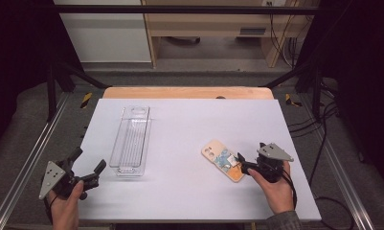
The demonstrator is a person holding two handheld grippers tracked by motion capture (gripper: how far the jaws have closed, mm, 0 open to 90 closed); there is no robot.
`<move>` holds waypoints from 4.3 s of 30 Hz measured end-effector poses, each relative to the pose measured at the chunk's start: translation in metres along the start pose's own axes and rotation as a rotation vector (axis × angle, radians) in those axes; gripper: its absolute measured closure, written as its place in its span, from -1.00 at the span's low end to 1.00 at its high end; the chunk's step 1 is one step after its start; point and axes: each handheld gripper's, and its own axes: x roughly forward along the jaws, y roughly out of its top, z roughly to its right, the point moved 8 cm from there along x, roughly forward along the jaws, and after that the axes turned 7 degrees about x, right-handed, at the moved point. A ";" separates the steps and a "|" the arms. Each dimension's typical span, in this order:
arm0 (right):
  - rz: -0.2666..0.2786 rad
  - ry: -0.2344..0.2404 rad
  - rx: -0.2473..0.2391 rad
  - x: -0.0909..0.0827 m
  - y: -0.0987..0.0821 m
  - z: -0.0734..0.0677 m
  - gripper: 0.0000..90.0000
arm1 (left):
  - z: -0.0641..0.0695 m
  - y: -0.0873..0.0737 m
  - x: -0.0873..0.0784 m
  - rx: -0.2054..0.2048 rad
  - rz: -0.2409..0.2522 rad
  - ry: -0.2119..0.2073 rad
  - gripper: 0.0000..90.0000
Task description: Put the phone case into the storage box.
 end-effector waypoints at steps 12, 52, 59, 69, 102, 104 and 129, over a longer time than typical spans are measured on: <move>-0.105 0.041 -0.038 0.014 0.019 0.004 -0.24 | -0.001 0.001 -0.001 -0.002 0.003 0.003 -0.98; -0.316 0.115 -0.122 0.061 -0.008 0.010 1.00 | -0.002 0.002 -0.002 0.011 0.015 0.001 -0.97; -0.359 0.124 -0.111 0.070 -0.022 0.010 1.00 | -0.002 0.001 -0.001 0.011 0.011 -0.003 -0.97; -0.372 0.151 -0.098 0.080 -0.027 0.002 1.00 | -0.002 0.001 -0.001 0.009 0.010 -0.004 -0.97; -0.383 0.344 -0.202 0.079 -0.035 -0.083 1.00 | -0.002 0.001 -0.001 0.006 0.009 -0.006 -0.97; -0.382 0.352 -0.210 0.079 -0.035 -0.088 1.00 | -0.002 0.001 -0.001 0.007 0.010 -0.006 -0.97; -0.349 0.363 -0.207 0.061 -0.025 -0.103 0.76 | -0.003 0.001 -0.002 0.004 0.011 -0.004 -0.97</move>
